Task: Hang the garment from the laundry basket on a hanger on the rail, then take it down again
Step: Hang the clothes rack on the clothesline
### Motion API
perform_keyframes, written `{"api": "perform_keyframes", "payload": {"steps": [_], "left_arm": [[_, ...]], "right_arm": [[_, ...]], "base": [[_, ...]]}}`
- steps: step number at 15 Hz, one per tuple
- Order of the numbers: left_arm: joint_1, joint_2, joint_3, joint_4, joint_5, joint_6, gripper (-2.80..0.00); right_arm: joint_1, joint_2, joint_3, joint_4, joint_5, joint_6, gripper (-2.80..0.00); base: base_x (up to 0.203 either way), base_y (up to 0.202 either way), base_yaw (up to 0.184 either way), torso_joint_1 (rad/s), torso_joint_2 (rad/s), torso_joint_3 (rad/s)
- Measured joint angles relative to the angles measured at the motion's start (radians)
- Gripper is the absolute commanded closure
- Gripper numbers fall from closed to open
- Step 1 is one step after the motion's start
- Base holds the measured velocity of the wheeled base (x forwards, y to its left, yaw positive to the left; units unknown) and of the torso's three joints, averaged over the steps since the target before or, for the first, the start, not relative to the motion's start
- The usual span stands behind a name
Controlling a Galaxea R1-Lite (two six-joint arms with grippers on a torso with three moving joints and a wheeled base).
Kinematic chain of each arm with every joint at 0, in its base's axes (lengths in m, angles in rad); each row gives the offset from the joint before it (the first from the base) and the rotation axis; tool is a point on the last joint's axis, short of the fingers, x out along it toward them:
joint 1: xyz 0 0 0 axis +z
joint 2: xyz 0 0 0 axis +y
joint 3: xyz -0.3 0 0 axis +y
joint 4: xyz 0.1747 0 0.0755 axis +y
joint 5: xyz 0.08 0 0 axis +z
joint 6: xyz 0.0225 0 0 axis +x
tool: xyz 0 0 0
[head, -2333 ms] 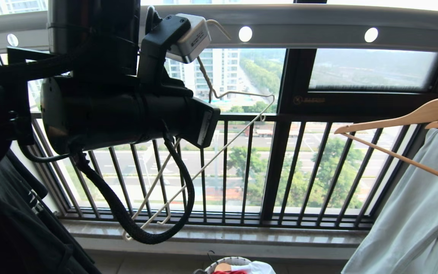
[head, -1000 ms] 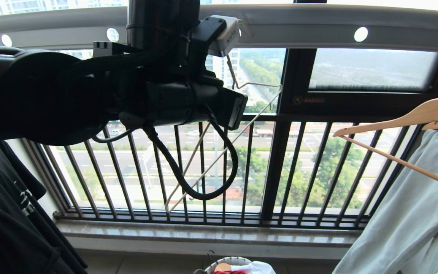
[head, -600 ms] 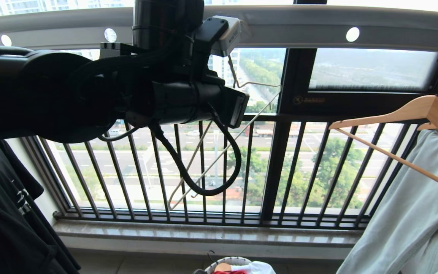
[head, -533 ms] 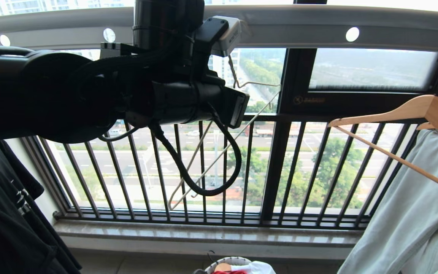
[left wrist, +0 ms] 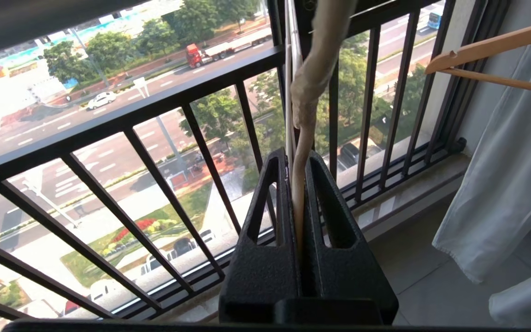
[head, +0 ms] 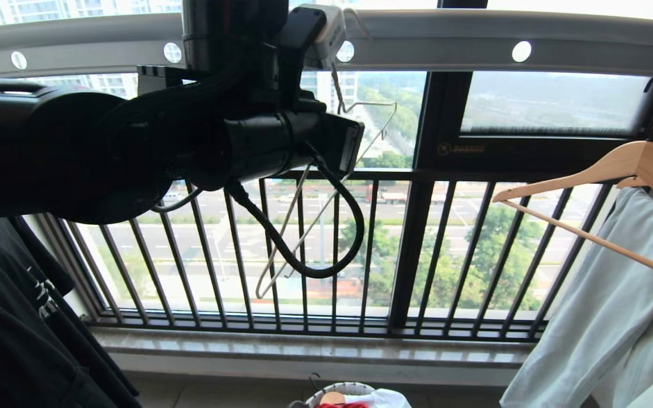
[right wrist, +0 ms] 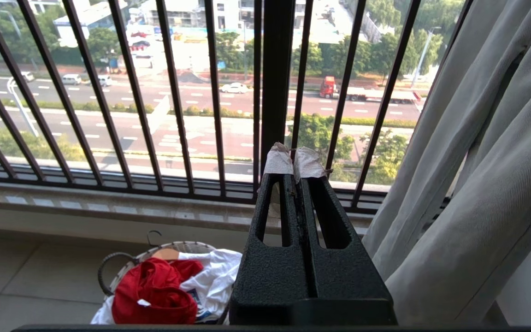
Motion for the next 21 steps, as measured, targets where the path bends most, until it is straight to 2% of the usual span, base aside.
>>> {"api": "perform_keyframes", "payload": {"steps": [7, 11, 14, 21], "left_arm": [[0.004, -0.011, 0.044, 0.001, 0.016, 0.009, 0.00], [0.006, 0.019, 0.000, 0.004, 0.014, 0.021, 0.00], [0.008, 0.052, -0.039, 0.010, 0.016, 0.054, 0.00], [0.022, 0.095, -0.046, 0.009, 0.036, 0.077, 0.00]], "right_arm": [[0.000, 0.000, 0.000, 0.000, 0.000, 0.000, 0.00], [0.000, 0.000, 0.000, 0.000, 0.000, 0.000, 0.00], [0.000, 0.000, 0.000, 0.000, 0.000, 0.000, 0.00], [0.000, 0.000, 0.000, 0.000, 0.000, 0.000, 0.00]], "base": [[0.000, 0.000, 0.000, 0.000, 0.00, 0.000], [0.000, 0.000, 0.000, 0.000, 0.00, 0.000], [0.000, 0.000, 0.000, 0.000, 0.00, 0.000], [0.000, 0.000, 0.000, 0.000, 0.00, 0.000]]}}
